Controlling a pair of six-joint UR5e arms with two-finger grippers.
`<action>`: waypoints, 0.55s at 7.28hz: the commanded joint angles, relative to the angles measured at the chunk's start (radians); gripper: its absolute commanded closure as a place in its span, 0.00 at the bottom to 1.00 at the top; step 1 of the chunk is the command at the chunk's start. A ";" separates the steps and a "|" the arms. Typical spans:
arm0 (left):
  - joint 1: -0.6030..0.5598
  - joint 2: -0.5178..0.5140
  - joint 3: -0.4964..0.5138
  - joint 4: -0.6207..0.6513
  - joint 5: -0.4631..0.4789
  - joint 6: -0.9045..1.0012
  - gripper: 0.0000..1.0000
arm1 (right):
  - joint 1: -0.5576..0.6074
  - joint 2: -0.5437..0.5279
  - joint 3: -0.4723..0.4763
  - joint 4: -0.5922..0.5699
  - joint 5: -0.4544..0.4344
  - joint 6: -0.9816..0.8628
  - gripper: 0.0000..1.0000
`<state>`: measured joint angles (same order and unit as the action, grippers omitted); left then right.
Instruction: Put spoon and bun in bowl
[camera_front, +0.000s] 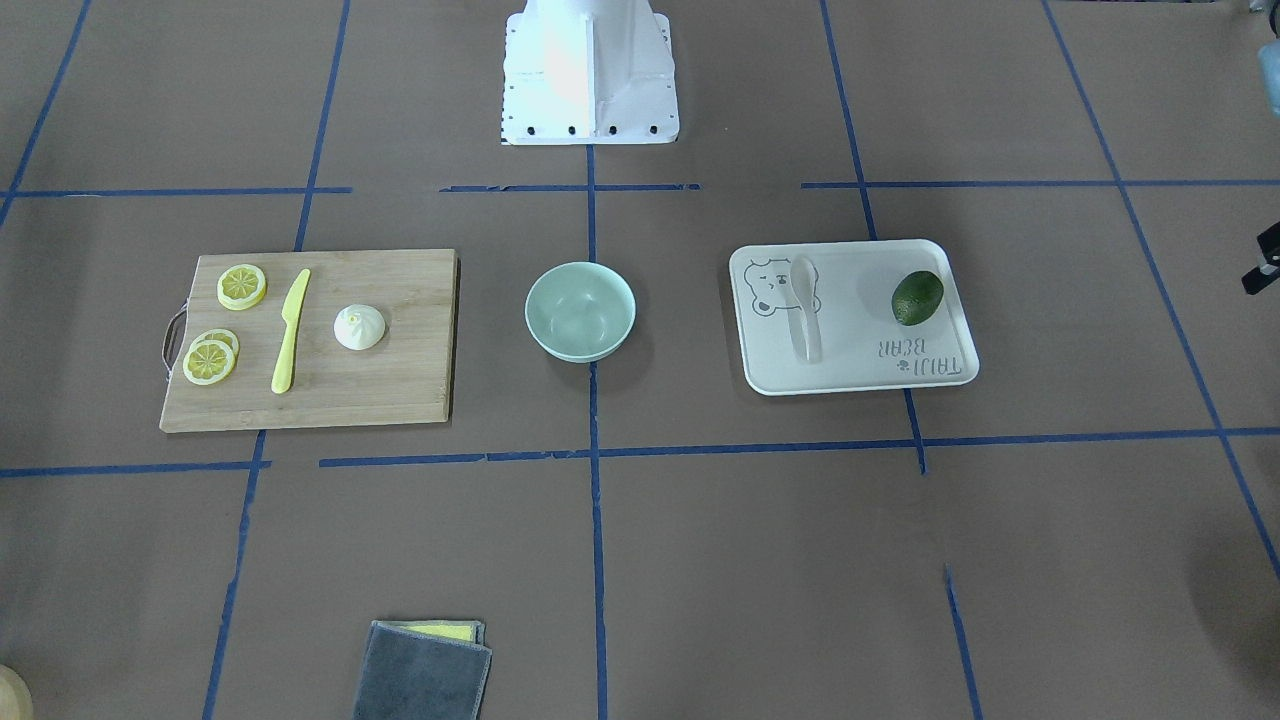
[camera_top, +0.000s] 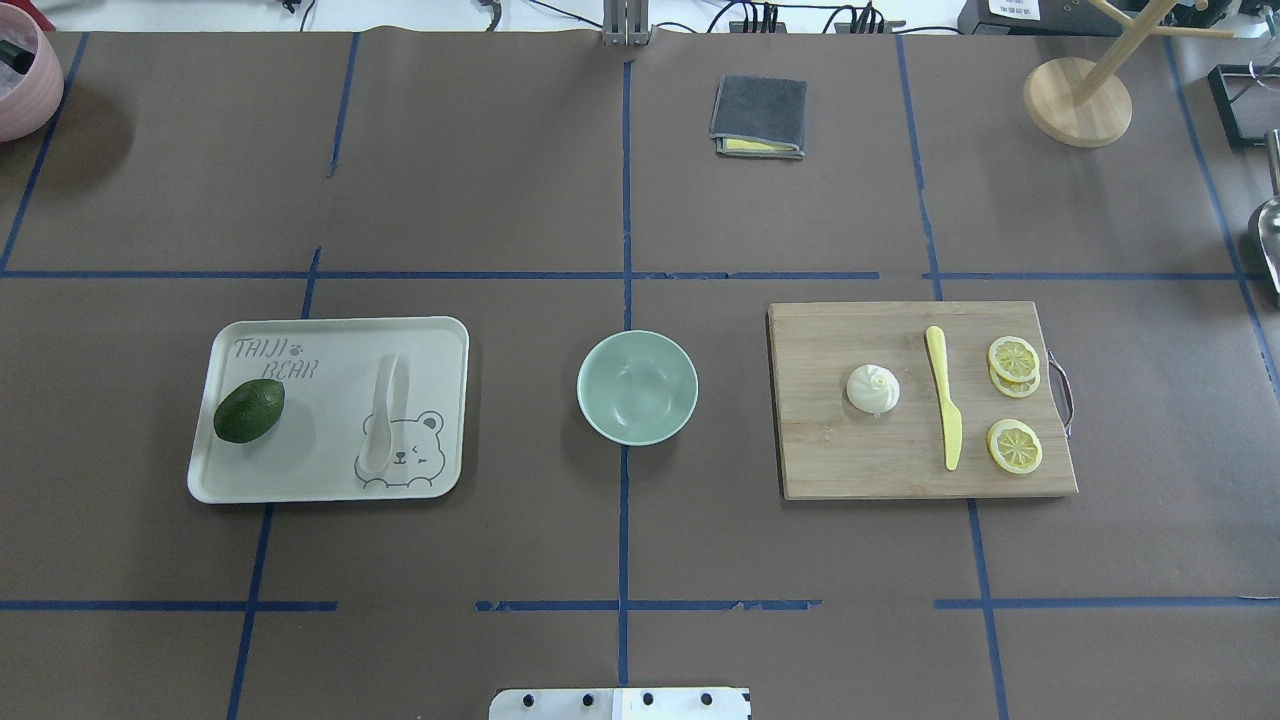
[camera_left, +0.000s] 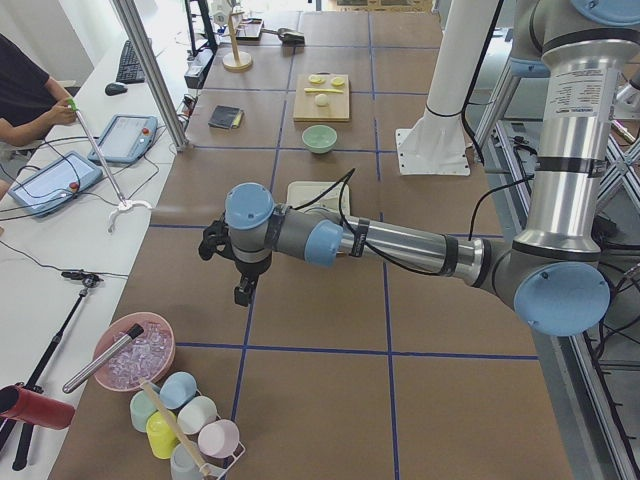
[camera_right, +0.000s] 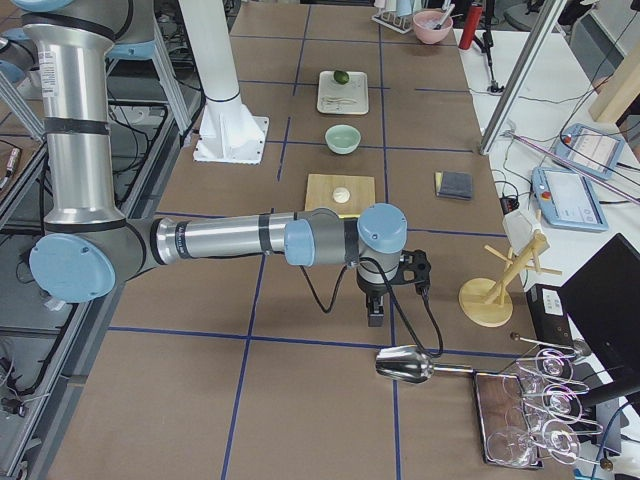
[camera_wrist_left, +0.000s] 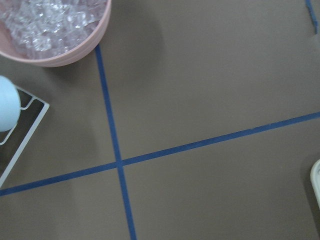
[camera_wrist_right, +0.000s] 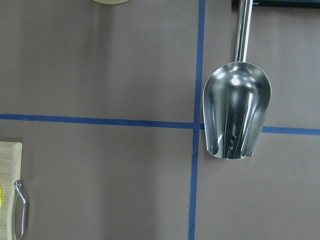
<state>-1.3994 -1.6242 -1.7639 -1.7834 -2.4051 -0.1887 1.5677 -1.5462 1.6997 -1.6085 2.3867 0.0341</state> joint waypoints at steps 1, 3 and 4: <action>0.135 0.000 -0.058 -0.117 0.006 -0.217 0.00 | -0.012 0.041 0.008 -0.001 -0.001 0.004 0.00; 0.241 -0.057 -0.080 -0.185 0.088 -0.393 0.00 | -0.026 0.044 0.015 0.001 0.000 0.006 0.00; 0.310 -0.075 -0.091 -0.185 0.165 -0.482 0.00 | -0.026 0.046 0.020 0.002 0.002 0.019 0.00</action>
<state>-1.1703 -1.6698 -1.8406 -1.9551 -2.3238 -0.5596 1.5462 -1.5028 1.7148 -1.6075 2.3873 0.0423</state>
